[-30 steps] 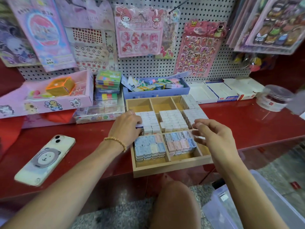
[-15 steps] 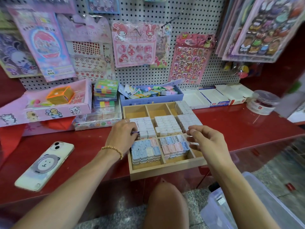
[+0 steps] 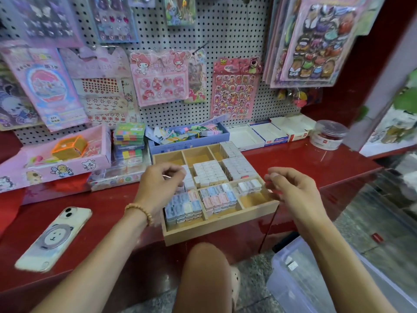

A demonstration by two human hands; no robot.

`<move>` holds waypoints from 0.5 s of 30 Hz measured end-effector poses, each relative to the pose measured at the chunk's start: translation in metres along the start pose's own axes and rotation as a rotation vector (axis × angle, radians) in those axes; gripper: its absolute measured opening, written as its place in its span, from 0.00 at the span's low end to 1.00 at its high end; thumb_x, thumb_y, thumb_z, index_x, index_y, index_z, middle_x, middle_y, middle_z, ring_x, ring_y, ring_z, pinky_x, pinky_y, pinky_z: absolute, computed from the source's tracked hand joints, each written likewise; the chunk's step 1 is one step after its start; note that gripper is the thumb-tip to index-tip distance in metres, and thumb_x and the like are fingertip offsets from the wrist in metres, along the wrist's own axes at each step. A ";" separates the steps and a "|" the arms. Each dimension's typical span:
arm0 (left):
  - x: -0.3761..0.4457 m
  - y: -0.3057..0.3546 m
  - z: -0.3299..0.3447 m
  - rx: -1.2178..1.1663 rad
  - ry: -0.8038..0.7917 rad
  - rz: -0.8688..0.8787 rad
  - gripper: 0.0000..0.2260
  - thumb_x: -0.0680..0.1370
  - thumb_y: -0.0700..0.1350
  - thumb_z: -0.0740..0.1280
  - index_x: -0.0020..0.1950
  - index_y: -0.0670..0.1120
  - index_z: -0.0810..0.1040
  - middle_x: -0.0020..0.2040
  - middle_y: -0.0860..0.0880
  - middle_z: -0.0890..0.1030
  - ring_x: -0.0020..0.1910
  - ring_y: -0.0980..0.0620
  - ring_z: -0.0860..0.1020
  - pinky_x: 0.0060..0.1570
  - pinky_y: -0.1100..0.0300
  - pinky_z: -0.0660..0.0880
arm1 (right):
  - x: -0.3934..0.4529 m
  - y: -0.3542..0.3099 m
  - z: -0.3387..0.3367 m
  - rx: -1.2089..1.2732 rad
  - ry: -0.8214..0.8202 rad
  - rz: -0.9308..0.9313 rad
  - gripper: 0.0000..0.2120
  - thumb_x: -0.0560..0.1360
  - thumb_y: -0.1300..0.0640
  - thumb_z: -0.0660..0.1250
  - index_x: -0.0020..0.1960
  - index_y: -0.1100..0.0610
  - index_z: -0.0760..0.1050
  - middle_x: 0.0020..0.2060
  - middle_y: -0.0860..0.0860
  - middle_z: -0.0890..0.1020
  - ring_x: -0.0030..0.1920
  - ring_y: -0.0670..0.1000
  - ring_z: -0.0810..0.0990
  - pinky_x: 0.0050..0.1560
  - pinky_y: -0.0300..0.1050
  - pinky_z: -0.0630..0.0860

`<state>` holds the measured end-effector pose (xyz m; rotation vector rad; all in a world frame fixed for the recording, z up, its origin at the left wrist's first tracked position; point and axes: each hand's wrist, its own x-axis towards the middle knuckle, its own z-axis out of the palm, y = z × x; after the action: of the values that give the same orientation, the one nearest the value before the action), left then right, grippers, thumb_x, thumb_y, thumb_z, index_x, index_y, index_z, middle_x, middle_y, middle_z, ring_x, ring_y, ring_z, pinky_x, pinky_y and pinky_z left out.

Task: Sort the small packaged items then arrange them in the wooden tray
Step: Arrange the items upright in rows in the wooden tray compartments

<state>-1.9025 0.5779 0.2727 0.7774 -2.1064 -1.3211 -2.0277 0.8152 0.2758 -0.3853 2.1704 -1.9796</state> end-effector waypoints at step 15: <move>-0.141 0.031 0.167 -0.315 -0.283 -0.133 0.05 0.79 0.42 0.68 0.45 0.46 0.83 0.43 0.47 0.84 0.42 0.53 0.83 0.43 0.57 0.81 | -0.084 0.079 -0.175 -0.240 0.317 -0.055 0.07 0.80 0.58 0.66 0.53 0.46 0.78 0.47 0.43 0.83 0.48 0.43 0.81 0.47 0.37 0.74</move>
<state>-1.9265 0.7910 0.2190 0.6333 -2.0048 -1.8743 -2.0066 1.0130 0.2107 -0.1730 2.6316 -1.9229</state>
